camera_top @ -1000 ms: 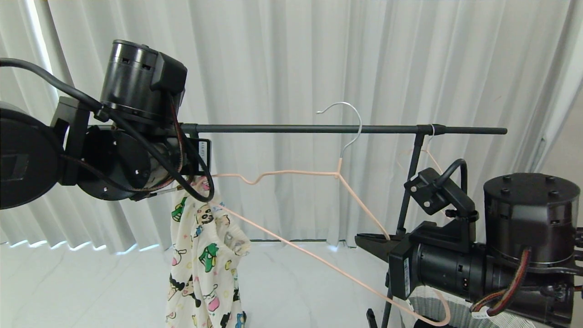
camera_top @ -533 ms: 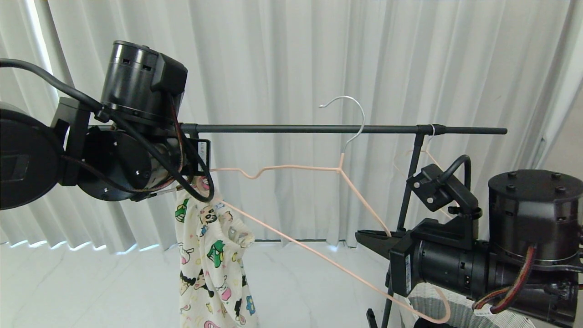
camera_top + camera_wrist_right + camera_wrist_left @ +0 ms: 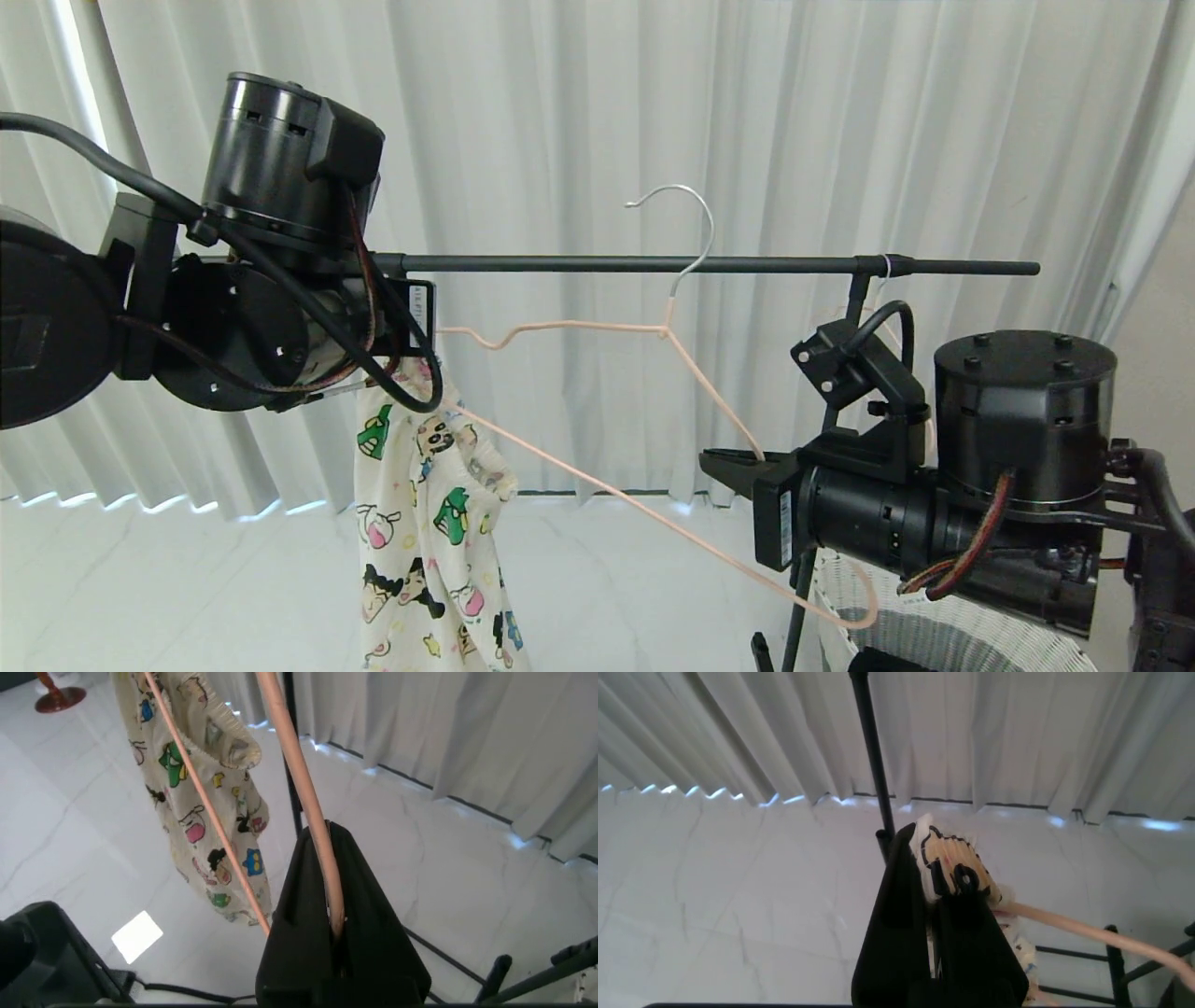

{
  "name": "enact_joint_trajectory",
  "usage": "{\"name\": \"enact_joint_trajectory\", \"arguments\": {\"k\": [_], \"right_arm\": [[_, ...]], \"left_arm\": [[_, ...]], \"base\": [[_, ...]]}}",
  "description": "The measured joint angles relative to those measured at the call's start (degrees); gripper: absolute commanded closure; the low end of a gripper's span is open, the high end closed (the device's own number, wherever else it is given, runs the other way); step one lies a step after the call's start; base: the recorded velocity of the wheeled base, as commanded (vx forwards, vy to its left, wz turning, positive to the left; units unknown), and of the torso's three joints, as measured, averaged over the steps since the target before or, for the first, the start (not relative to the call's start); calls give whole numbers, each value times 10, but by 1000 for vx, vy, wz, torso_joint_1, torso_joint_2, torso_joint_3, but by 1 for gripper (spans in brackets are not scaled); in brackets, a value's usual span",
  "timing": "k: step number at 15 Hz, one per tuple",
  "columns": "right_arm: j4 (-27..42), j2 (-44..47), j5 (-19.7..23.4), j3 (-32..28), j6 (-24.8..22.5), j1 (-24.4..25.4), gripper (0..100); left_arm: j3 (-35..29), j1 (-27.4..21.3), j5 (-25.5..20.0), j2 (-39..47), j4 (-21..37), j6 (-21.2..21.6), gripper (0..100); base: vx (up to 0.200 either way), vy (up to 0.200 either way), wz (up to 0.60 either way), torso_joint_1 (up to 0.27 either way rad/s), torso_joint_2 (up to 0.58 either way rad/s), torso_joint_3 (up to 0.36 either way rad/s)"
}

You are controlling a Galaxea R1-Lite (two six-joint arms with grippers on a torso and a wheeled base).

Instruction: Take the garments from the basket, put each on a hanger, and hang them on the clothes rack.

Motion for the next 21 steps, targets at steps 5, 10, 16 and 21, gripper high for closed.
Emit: {"name": "enact_joint_trajectory", "arguments": {"k": [5, 10, 16, 21], "right_arm": [[0, 20, -14, -5, 0, 14, 100], [0, 41, -46, -19, 11, 12, 100], [-31, 62, -50, -34, 10, 24, 100], [-33, 94, -71, -76, 10, 44, 100]], "left_arm": [[-15, -6, 2, 0, 1, 3, 100], [-25, -5, 8, -11, 45, 19, 100], [-35, -40, 6, -9, 45, -19, 100], [-47, -92, 6, -9, 46, -54, 100]], "base": [[0, 0, 0, 0, 0, 0], [0, 0, 0, 0, 0, 0], [0, 0, 0, 0, 0, 0], [0, 0, 0, 0, 0, 0]]}}
